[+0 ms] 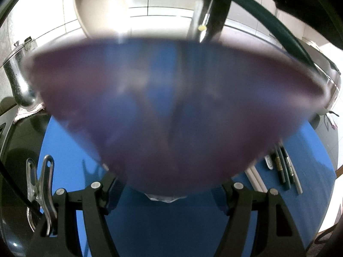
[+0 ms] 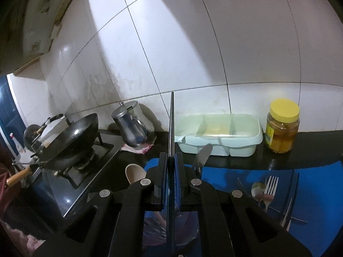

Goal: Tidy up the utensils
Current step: 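Carry the thin utensil to the glass cup, lower it in, open the right tool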

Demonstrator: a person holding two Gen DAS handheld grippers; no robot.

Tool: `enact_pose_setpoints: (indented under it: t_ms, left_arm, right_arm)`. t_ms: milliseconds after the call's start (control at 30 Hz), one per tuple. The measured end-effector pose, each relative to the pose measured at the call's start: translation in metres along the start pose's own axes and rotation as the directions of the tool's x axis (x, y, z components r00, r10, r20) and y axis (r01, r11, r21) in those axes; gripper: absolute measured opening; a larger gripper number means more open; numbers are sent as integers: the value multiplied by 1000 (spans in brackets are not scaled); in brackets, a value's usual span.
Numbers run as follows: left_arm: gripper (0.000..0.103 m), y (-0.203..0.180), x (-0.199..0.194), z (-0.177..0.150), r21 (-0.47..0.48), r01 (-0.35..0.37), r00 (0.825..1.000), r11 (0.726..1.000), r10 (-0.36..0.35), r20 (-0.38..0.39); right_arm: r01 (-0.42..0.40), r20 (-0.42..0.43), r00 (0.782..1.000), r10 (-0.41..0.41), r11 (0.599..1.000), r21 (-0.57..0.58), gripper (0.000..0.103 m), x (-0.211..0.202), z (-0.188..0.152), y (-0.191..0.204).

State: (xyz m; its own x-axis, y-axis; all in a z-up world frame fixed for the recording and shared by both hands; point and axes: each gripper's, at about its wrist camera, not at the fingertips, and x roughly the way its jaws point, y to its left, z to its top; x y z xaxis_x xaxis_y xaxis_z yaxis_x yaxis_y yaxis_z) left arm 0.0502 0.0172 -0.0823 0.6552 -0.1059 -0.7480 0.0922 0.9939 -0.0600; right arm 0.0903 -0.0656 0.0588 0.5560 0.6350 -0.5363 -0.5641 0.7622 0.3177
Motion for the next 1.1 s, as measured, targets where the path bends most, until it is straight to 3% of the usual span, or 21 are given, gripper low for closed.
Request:
enact_pose_setpoints:
  t_ms: [333,600,767,933,1100]
  left_arm:
    - [74,-1,0,1,0,0,1000,1000,0,-1]
    - [74,0,1,2,1,-1,1000,1000,1,-1]
    - [74,0,0,1,1,-1,1000,1000,1,-2]
    - [74,0,0,2,1,-2,1000,1000,2,-2]
    - [74,-1,1,2,1,-1,1000,1000,1,-2]
  right_arm:
    - [-29,-31,999,30,999,18,8,3,-10,-4]
    - [-165,40,986,162,978,124,8,3,9,-9]
    - [-164,53,986,159,979,123,8,15,15,-6]
    - [-129,84,988,126,991,22,8,22,20,5]
    - [-124,35,992,125,992,-9,8,26,4,3]
